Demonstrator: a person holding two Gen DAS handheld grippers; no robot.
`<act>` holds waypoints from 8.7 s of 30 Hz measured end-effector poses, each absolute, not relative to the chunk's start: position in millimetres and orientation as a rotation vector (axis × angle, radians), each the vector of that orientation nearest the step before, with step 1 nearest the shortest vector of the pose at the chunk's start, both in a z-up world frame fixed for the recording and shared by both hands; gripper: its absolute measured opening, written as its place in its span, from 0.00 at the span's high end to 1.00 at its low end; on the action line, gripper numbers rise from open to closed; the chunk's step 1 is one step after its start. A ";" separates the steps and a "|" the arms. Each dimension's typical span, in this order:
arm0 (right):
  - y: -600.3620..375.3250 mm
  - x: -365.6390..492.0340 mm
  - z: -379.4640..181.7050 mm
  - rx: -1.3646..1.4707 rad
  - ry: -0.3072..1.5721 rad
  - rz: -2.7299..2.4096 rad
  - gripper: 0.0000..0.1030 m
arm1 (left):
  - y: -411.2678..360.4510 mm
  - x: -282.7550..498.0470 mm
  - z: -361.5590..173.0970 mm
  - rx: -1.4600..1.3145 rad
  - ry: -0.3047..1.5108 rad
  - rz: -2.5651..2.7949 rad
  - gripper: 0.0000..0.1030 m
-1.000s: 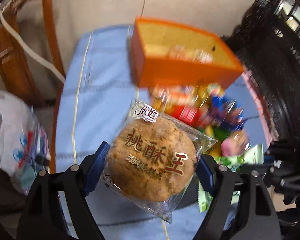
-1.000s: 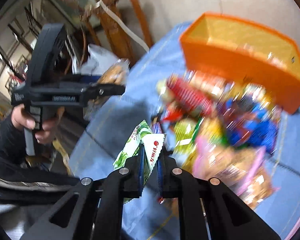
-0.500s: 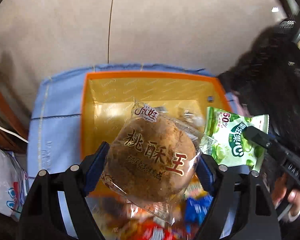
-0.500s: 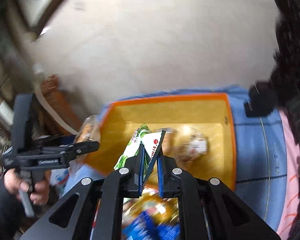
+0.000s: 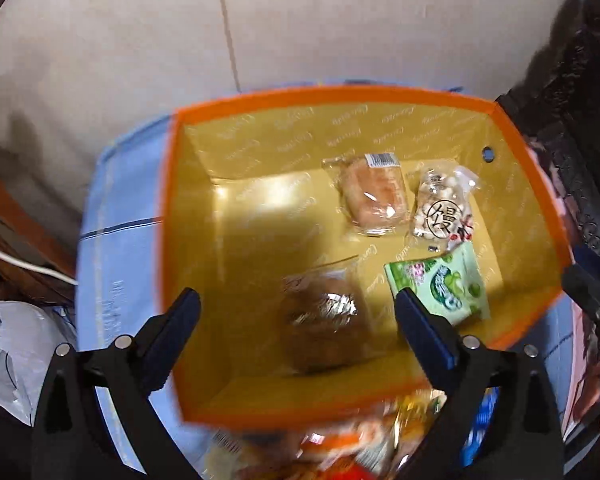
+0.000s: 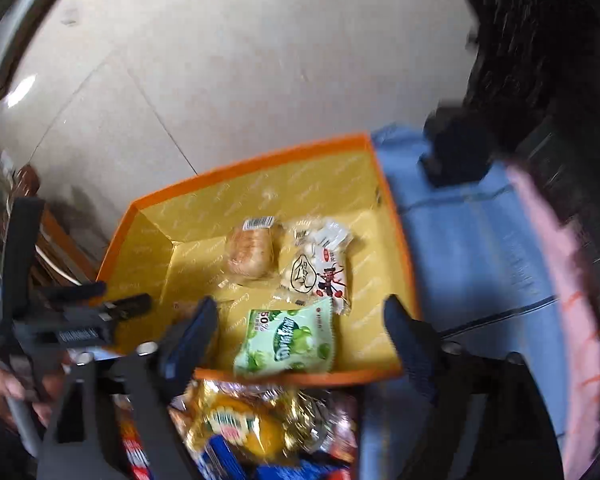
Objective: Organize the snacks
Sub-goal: 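Drop the round pastry and green snack bag into the orange box, then grasp the pink cookie bag with left tool while right tool grasps chocolate bar, then drop the pink cookie bag and chocolate bar into the orange box, then grasp red snack bag with left tool while right tool grasps blue chips bag, carry to box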
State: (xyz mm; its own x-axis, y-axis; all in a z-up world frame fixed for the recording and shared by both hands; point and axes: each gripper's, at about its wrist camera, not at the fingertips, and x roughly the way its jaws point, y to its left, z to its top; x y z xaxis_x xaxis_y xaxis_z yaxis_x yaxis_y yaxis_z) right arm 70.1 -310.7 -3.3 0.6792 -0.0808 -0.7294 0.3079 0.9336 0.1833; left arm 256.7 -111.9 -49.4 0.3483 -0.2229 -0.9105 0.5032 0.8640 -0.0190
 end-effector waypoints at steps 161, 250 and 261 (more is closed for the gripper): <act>-328.0 170.9 -18.1 0.475 0.985 -0.059 0.63 | -160.7 273.8 -30.7 0.104 1.153 -0.565 0.55; -247.1 -16.8 6.7 0.298 0.962 -0.001 0.64 | -16.1 81.6 -1.5 0.135 1.113 -0.584 0.74; -292.5 100.6 20.4 0.333 0.889 -0.059 0.64 | -87.2 184.4 36.3 0.123 0.988 -0.602 0.74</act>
